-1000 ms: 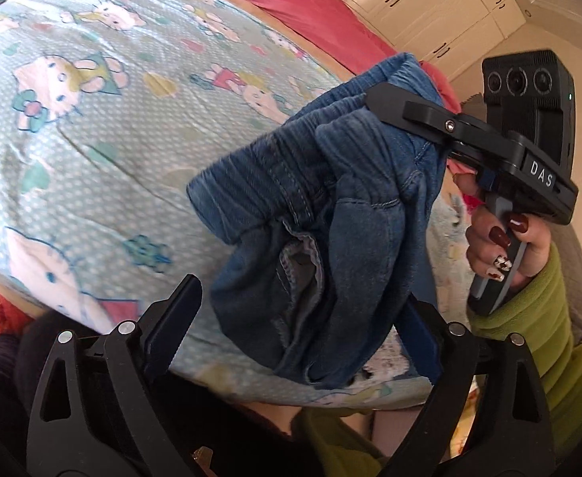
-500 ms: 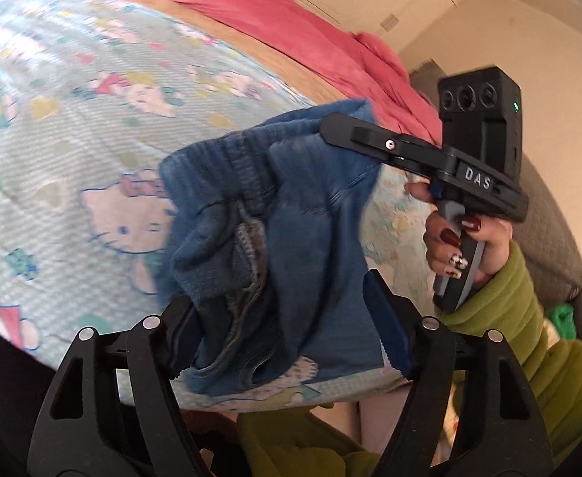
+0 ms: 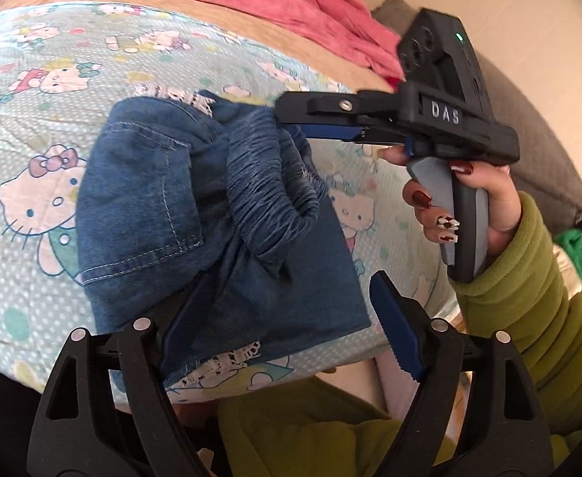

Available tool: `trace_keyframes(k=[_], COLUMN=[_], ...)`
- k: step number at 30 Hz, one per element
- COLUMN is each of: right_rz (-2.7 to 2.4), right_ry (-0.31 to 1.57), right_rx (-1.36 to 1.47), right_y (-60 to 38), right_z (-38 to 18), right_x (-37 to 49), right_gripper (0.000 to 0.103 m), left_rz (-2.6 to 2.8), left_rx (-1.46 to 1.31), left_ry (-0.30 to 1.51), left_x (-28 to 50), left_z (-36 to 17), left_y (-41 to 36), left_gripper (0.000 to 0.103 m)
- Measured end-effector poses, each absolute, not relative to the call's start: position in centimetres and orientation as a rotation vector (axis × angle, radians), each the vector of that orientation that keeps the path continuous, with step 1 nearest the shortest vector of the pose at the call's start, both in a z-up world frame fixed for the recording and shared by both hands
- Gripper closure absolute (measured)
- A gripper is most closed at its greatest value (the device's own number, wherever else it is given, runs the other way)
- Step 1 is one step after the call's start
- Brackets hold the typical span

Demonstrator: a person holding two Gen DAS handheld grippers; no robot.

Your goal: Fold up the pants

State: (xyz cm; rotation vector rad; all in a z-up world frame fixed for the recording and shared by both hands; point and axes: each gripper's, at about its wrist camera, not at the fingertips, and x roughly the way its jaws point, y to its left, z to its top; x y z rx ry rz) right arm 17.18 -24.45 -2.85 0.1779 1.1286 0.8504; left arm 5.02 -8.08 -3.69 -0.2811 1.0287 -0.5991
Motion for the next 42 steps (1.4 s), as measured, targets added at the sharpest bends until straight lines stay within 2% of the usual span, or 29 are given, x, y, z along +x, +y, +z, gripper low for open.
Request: trace_keyframes(k=[3,4,5,7,8,13,17,19,23,25,29,37,39,40,41,42], right_rz=[0.852,0.857,0.885,0.933,0.962,0.883,0.781,0.751,0.716,0.710,0.691,0.755,0.811,0.834,0.874,0.897], right_ry=[1.218,1.234,1.226,1.164,1.134,1.093,1.148,1.133,1.056,1.003,0.868,0.715,0.704,0.704,0.703,0.695], right_rx=[0.252,0.252,0.208,0.146,0.149,0.071,0.063,0.099,0.153,0.163,0.127,-0.101,-0.151,-0.168,-0.202,-0.231], right_y=[-23.7,-23.3,-22.4,-21.3,-21.1,-22.1,-23.5,-24.5,-26.5,-27.6,-29.7,-29.7,-28.7,-28.2,-27.3,-26.5], right_z=[-4.5,-4.7,-4.5,-3.0,-2.1,-1.1,-3.2,-3.1,-1.5,-0.4,2.4,5.0,5.0,4.9,4.8,4.8], right_x=[17.6,17.5,17.0,15.9,15.5,15.7,16.4,16.4,16.0,15.4,12.9,5.0,3.4,2.8,2.0,1.3], right_gripper=[0.008,0.033,0.051,0.061,0.061,0.061,0.048,0.035,0.030,0.023,0.020,0.020,0.020,0.020,0.020,0.020], left_rz=[-0.598,-0.595,-0.595,-0.607,-0.613,-0.631,-0.643,-0.646,-0.645,-0.630,-0.555,-0.316,-0.318,-0.324,-0.334,-0.345], left_rx=[-0.235,-0.217,-0.207,-0.208,-0.210,-0.201,-0.216,-0.220,-0.223,-0.208,-0.218,-0.255,-0.246,-0.235,-0.227,-0.222], left_ry=[1.033,1.029,1.027,1.019,1.014,1.004,1.016,1.008,0.986,0.964,0.878,0.841,0.851,0.861,0.874,0.888], left_x=[5.2,5.2,5.3,5.3,5.3,5.6,5.5,5.2,4.4,3.9,3.4,6.9,7.9,8.5,8.9,9.4], left_z=[-3.9,-3.9,-3.9,-3.9,-3.8,-3.8,-4.4,-4.0,-2.5,-1.6,0.7,3.4,3.4,3.2,2.9,2.6], left_y=[-9.2,-9.5,-9.8,-10.0,-10.1,-10.3,-10.1,-9.8,-9.2,-8.5,-5.6,1.0,1.1,0.7,0.4,0.1], left_gripper=[0.030,0.030,0.030,0.030,0.030,0.030,0.028,0.025,0.020,0.019,0.014,0.014,0.015,0.021,0.030,0.035])
